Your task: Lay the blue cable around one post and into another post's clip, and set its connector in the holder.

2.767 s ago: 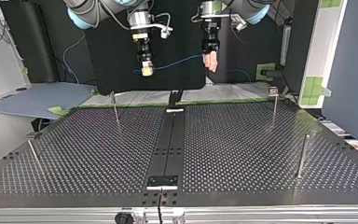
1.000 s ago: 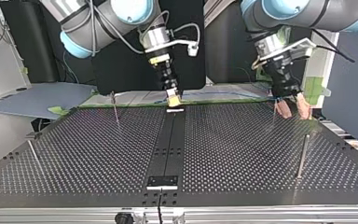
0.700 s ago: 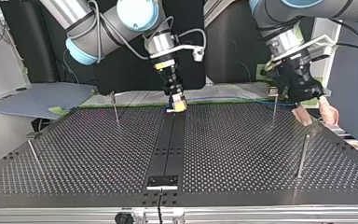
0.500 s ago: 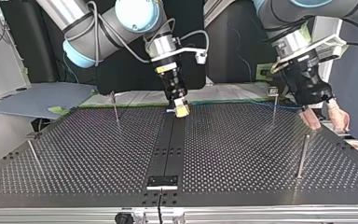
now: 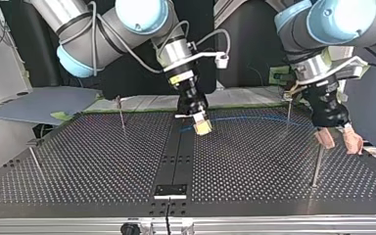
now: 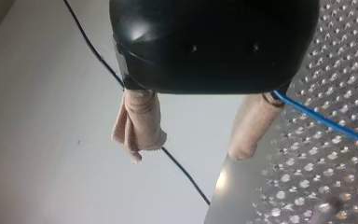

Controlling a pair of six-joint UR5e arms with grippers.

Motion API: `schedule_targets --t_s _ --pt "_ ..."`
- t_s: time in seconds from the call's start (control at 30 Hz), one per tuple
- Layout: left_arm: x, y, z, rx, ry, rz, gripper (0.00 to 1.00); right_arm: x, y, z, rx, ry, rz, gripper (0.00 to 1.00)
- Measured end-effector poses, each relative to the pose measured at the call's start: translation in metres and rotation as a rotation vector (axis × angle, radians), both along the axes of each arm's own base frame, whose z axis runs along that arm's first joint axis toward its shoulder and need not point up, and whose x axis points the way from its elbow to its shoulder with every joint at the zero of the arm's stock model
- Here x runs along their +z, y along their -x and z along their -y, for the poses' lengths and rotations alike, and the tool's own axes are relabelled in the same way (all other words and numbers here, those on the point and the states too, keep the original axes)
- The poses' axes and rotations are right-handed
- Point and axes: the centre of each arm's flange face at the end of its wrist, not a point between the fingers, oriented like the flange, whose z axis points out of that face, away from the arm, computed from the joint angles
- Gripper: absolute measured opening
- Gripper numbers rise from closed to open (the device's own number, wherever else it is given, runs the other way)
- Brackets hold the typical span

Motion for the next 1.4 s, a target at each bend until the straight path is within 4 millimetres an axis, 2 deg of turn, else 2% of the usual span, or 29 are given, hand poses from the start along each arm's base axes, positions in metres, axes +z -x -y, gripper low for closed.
schedule_targets --t_s 0.13,0.23,0.7,0.97,1.13,1.4 --pt "0.014 -0.004 -0.012 -0.002 0.011 0.008 1.0 0.013 -0.003 0.002 0.003 0.015 0.026 0.0" --pt "0.018 -0.005 -0.022 -0.003 0.011 -0.006 1.0 0.02 -0.008 0.005 0.006 0.029 0.042 0.0" --pt "0.006 -0.016 -0.065 -0.005 0.019 -0.094 1.0 0.01 -0.049 0.006 0.038 0.048 0.016 0.0" --pt "0.002 -0.038 -0.091 -0.009 0.04 -0.087 1.0 0.021 -0.064 0.002 0.053 0.067 0.027 0.0" --pt "0.002 -0.059 -0.11 -0.019 0.06 -0.072 1.0 0.014 -0.078 0.001 0.065 0.06 0.009 0.0" --pt "0.018 -0.077 -0.115 -0.077 0.082 -0.004 1.0 0.012 -0.093 0.001 0.079 0.055 0.0 0.0"
